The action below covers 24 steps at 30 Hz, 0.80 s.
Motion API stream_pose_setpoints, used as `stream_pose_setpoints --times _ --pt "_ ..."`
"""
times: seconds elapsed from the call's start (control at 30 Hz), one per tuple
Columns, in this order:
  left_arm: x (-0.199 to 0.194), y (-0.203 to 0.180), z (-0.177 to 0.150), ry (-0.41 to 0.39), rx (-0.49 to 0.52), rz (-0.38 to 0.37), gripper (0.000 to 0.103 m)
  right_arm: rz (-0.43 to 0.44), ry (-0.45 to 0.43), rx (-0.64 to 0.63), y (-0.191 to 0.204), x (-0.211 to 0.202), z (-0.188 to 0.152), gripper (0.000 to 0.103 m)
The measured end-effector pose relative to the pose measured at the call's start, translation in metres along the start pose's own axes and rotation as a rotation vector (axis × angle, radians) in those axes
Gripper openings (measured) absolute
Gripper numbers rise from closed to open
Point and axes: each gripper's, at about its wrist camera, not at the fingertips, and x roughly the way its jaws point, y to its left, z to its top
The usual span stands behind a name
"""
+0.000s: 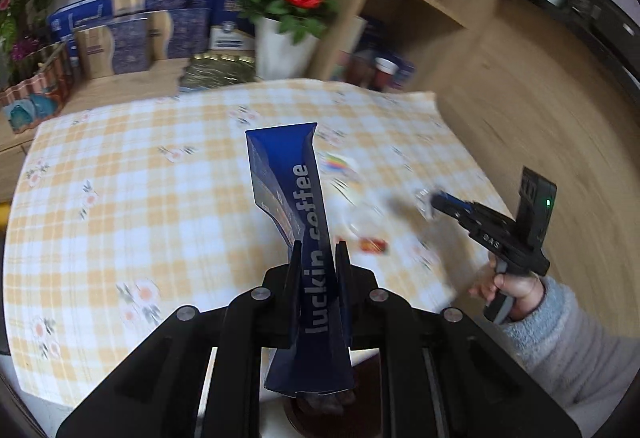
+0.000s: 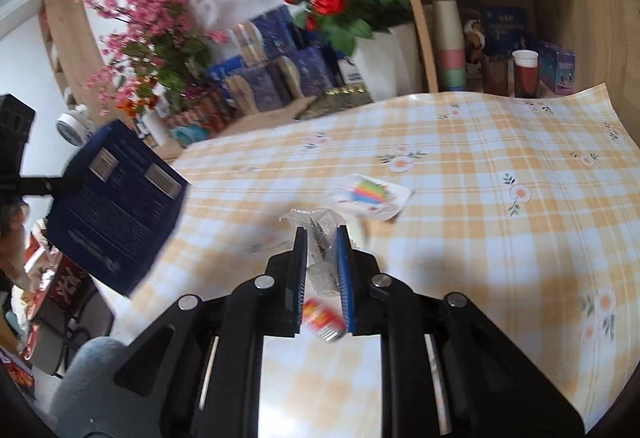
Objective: Collect trash
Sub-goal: 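Drop the luckin box into the bin with the left tool while the right tool carries the wrapper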
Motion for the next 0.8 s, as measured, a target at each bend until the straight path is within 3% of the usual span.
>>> stream_pose_setpoints --times 0.17,0.43,0.6,0.8 --pt "-0.017 -0.027 -0.042 0.017 0.050 -0.049 0.015 0.010 -0.030 0.041 0.030 -0.042 -0.026 0.018" --pt "-0.021 -0.064 -0.120 0.117 0.162 -0.142 0.015 0.001 -0.043 0.079 0.059 -0.094 -0.072 0.018" --pt "-0.001 -0.082 -0.165 0.210 0.222 -0.158 0.015 -0.004 -0.027 0.075 0.070 -0.107 -0.093 0.018" --pt "0.046 -0.089 -0.202 0.318 0.272 -0.124 0.015 0.000 0.000 0.083 0.071 -0.106 -0.107 0.018"
